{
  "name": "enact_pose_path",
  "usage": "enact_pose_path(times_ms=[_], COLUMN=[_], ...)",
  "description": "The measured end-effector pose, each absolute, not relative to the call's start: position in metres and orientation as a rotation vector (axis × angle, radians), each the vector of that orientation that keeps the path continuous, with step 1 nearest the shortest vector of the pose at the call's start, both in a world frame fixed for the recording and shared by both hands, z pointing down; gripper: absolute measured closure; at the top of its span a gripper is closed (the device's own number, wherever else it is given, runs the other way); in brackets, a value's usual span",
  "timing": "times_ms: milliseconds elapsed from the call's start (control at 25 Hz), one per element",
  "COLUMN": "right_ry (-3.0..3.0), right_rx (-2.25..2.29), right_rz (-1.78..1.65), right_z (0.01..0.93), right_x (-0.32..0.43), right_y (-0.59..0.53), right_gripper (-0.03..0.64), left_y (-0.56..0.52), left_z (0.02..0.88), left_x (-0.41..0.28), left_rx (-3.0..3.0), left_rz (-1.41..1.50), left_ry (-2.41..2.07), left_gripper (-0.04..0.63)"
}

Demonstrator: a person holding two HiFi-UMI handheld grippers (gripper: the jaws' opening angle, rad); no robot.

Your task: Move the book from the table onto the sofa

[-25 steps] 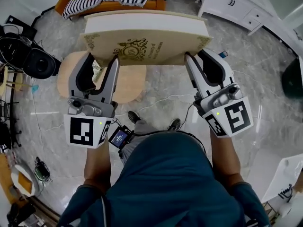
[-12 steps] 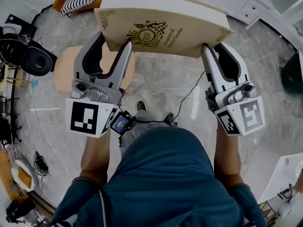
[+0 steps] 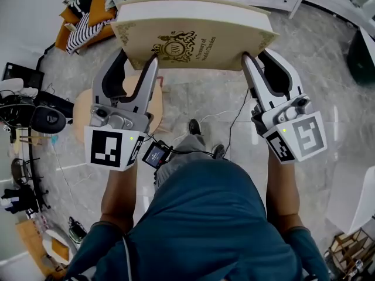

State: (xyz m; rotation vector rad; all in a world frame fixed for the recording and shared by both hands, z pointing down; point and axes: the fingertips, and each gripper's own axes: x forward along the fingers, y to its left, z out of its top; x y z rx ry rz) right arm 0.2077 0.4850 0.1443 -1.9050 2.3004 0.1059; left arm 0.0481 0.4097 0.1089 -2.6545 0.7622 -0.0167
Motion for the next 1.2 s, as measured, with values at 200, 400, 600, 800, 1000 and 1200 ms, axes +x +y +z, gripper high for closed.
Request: enact_pose_path(times_ms=[200, 400, 600, 800, 1000, 1200], right_ry=[2.262, 2.237, 2.231, 2.268, 2.3, 2.345], right_rx=[-1.989, -2.045, -2.07, -2.084, -2.044, -2.013], right_rz=[0.107, 0.097, 0.094, 0.089, 0.063, 0.068], right_z=[0.14, 0.141, 0.142, 0.142, 0.152, 0.154], right_x=[0.22, 0.217, 0.216, 0.222, 0.228, 0.242], right_y=[0.482, 0.486, 0.484, 0.402, 0.311, 0.277], right_gripper=[0.505, 0.505, 0.505, 0.505, 0.506, 0.505], left_y=[0.395, 0.393, 0.389, 0.309, 0.221, 0.192], left_z=[0.109, 0.114, 0.117, 0.123, 0.13, 0.134], left_x=[0.066, 0.065, 0.064, 0.069, 0.074, 0.085], left_rx=[-2.702, -2.74, -2.754, -2.783, -2.78, -2.772], left_rz=[0.013, 0.032, 0.046, 0.067, 0.057, 0.042], left_ry=[0.693, 0.655, 0.645, 0.665, 0.707, 0.753], left_gripper=[0.41, 0.41, 0.41, 0.41, 0.41, 0.41])
